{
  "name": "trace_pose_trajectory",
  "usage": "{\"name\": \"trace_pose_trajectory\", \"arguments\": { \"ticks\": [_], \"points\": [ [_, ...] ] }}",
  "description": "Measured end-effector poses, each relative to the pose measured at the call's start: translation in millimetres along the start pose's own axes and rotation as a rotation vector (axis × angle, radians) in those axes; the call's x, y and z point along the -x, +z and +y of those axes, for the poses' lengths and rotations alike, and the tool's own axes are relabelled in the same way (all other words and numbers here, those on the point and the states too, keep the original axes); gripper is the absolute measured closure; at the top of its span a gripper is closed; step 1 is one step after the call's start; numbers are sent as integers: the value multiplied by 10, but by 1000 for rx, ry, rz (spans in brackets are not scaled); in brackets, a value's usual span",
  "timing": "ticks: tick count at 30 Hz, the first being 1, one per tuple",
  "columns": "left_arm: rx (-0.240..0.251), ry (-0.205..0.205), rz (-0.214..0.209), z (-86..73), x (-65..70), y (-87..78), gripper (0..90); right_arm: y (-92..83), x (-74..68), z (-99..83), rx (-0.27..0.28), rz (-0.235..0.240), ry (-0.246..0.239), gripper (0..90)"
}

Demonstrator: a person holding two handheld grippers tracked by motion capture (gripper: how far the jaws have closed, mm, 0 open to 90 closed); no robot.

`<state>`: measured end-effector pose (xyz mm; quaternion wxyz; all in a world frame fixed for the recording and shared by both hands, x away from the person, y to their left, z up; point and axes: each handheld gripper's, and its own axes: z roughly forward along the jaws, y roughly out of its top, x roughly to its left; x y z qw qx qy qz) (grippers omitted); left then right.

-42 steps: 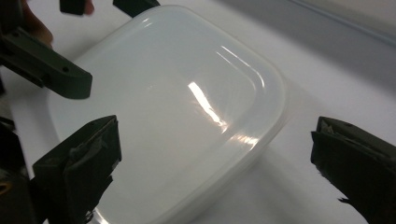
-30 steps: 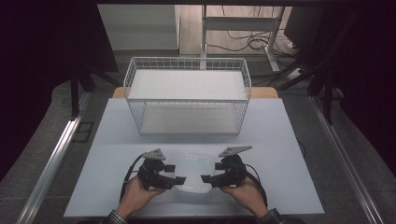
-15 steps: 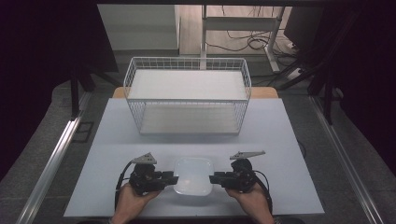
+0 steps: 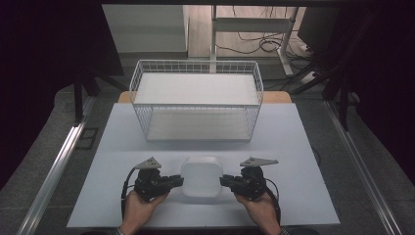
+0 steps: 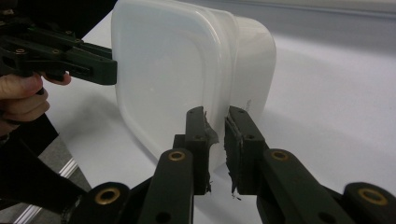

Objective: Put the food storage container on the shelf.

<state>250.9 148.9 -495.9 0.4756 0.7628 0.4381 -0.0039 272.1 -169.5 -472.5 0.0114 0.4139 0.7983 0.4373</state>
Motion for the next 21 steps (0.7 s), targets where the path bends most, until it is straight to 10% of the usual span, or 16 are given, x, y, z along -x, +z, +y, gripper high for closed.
{"name": "trace_pose_trajectory", "arguments": {
  "ticks": [21],
  "points": [
    [106, 66, 58, 319, 51, -192, 798, -85, -49, 364, 106, -24, -95, 788]
  ]
}}
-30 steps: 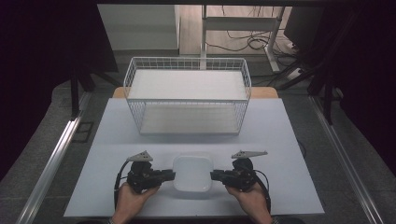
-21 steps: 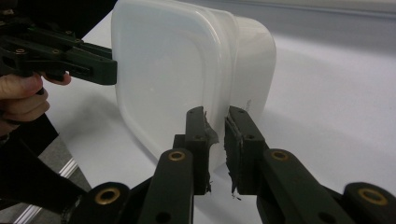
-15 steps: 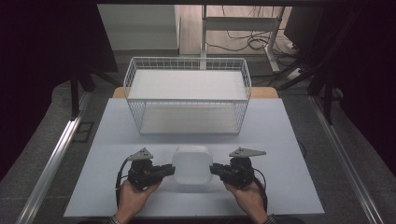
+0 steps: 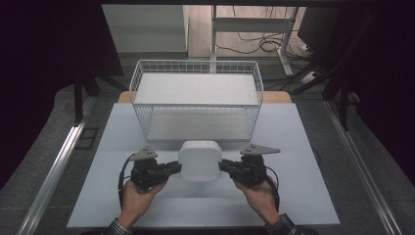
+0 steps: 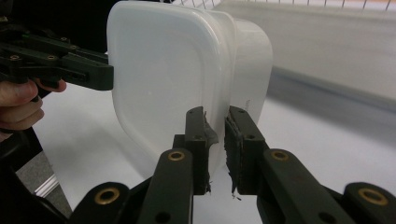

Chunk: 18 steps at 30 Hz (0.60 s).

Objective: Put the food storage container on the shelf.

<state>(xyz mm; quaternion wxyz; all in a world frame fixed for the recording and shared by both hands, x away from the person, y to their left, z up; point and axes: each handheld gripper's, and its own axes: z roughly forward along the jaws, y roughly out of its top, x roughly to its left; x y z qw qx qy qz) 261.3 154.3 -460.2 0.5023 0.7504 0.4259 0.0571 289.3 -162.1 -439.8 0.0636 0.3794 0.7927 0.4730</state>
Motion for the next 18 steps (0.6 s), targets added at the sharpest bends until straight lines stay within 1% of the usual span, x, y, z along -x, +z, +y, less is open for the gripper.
{"name": "trace_pose_trajectory", "arguments": {
  "ticks": [5, 8, 14, 18],
  "points": [
    [21, 16, 11, 115, -16, -59, 798, -6, -17, 139, 21, 0, -22, 787],
    [37, 25, 10, 192, -23, -83, 799, -24, -20, 219, 32, -2, -32, 788],
    [61, 33, 14, 307, -33, -115, 798, -55, -13, 363, 53, -6, -52, 787],
    [69, 39, 24, 383, -34, -132, 798, -55, 4, 444, 67, -7, -61, 786]
  ]
}}
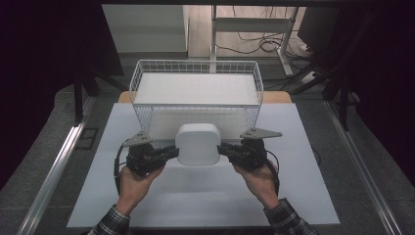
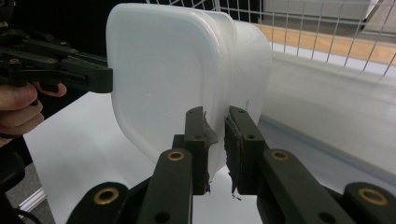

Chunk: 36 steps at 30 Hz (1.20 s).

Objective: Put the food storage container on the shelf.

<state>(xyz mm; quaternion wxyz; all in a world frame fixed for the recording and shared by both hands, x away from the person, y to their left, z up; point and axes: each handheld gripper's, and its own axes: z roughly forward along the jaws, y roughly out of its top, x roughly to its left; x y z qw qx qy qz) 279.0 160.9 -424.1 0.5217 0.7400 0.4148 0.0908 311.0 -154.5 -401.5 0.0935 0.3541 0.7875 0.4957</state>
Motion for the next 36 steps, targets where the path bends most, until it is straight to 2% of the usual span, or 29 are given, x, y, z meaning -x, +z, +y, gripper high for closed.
{"name": "trace_pose_trajectory", "arguments": {
  "ticks": [22, 36],
  "points": [
    [52, 15, 20, 429, -65, -76, 798, -4, 76, 464, 50, -6, -25, 784],
    [81, 21, 27, 713, -110, -157, 800, 3, 117, 757, 76, 2, -17, 782]
  ]
}}
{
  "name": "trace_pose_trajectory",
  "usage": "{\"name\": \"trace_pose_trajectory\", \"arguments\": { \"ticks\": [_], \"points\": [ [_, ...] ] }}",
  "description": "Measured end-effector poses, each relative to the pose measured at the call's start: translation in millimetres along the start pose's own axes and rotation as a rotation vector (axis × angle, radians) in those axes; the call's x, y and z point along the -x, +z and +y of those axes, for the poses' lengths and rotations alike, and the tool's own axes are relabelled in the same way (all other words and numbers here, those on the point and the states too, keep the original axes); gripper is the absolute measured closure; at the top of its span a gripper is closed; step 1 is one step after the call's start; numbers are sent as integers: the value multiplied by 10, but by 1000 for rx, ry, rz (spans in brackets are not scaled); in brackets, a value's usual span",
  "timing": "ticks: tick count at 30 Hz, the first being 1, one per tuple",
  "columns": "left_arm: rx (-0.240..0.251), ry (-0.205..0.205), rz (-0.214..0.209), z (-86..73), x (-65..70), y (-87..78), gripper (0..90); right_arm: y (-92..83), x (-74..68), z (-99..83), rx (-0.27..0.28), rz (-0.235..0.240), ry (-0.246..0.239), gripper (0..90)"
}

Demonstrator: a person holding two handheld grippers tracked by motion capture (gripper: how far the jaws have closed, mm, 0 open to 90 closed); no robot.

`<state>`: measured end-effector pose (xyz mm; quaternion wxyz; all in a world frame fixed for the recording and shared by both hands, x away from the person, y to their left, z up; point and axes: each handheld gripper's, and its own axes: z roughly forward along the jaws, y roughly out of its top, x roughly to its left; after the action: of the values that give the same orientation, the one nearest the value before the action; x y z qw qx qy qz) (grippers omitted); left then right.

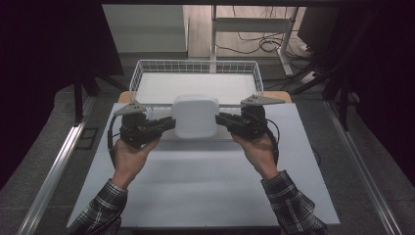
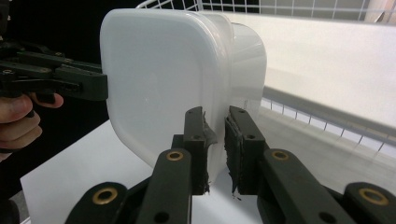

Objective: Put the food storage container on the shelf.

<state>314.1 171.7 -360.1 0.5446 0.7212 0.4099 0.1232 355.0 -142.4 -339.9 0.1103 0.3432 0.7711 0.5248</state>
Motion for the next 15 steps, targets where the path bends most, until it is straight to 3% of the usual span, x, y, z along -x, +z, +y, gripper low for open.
{"name": "trace_pose_trajectory", "arguments": {
  "ticks": [15],
  "points": [
    [22, 18, 13, 436, -87, -11, 801, 32, 84, 375, 44, -10, 6, 779]
  ]
}}
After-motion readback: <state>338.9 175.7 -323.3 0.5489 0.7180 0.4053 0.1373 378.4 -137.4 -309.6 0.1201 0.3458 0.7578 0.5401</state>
